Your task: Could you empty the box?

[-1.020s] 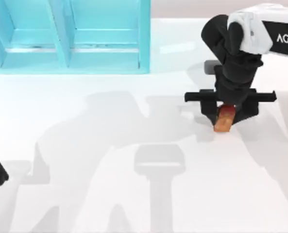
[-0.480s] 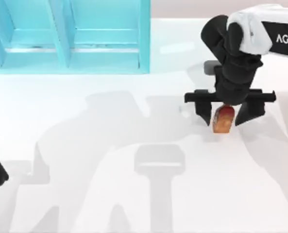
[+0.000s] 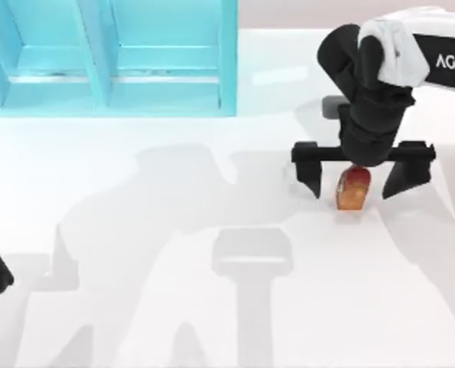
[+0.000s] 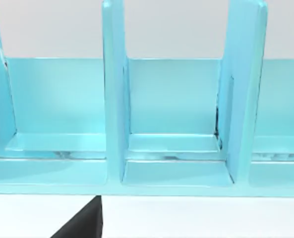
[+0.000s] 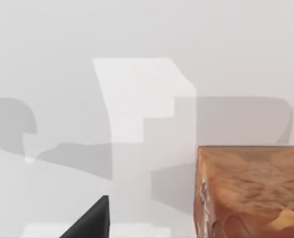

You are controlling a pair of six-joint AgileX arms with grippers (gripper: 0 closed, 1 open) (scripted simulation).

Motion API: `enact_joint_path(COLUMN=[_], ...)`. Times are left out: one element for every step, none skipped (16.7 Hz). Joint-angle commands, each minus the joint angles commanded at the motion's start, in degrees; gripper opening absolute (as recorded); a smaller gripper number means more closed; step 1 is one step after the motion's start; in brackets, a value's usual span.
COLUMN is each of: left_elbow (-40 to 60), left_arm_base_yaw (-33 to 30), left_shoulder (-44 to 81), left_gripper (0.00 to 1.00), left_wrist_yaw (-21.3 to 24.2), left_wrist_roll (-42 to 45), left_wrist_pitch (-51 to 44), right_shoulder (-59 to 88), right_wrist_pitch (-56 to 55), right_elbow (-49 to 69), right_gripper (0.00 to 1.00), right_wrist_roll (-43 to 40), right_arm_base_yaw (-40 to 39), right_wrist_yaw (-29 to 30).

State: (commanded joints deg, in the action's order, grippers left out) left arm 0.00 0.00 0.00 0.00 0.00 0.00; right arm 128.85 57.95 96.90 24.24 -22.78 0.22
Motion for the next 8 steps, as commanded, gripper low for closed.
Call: enact_joint_path(left_elbow=[0.0, 0.0, 0.0, 0.0, 0.0, 0.0, 0.0, 0.0], left_arm_base_yaw=[0.0, 0.0, 0.0, 0.0, 0.0, 0.0, 0.0, 0.0], left_shoulder=[0.0, 0.0, 0.0, 0.0, 0.0, 0.0, 0.0, 0.0], left_gripper=[1.0, 1.0, 1.0, 1.0, 1.0, 1.0, 1.0, 1.0], left_wrist_yaw=[0.0, 0.0, 0.0, 0.0, 0.0, 0.0, 0.0, 0.0], left_wrist_roll=[0.0, 0.0, 0.0, 0.0, 0.0, 0.0, 0.0, 0.0], left_wrist_pitch=[0.0, 0.0, 0.0, 0.0, 0.0, 0.0, 0.0, 0.0], right_shoulder=[0.0, 0.0, 0.0, -0.1, -0.3, -0.7, -1.0, -1.4], right_wrist_pitch=[0.0, 0.0, 0.2, 1.0, 2.4, 4.4, 6.9, 9.8], right_elbow=[0.0, 0.0, 0.2, 0.9, 2.2, 3.8, 5.7, 7.5], right_gripper=[1.0, 1.0, 1.0, 1.0, 1.0, 1.0, 1.0, 1.0], right_wrist_roll=[0.0, 0.0, 0.0, 0.1, 0.1, 0.0, 0.0, 0.0], right_arm_base_yaw=[0.0, 0.1, 0.1, 0.1, 0.1, 0.1, 0.1, 0.1], right_wrist_yaw=[0.0, 0.0, 0.0, 0.0, 0.0, 0.0, 0.0, 0.0])
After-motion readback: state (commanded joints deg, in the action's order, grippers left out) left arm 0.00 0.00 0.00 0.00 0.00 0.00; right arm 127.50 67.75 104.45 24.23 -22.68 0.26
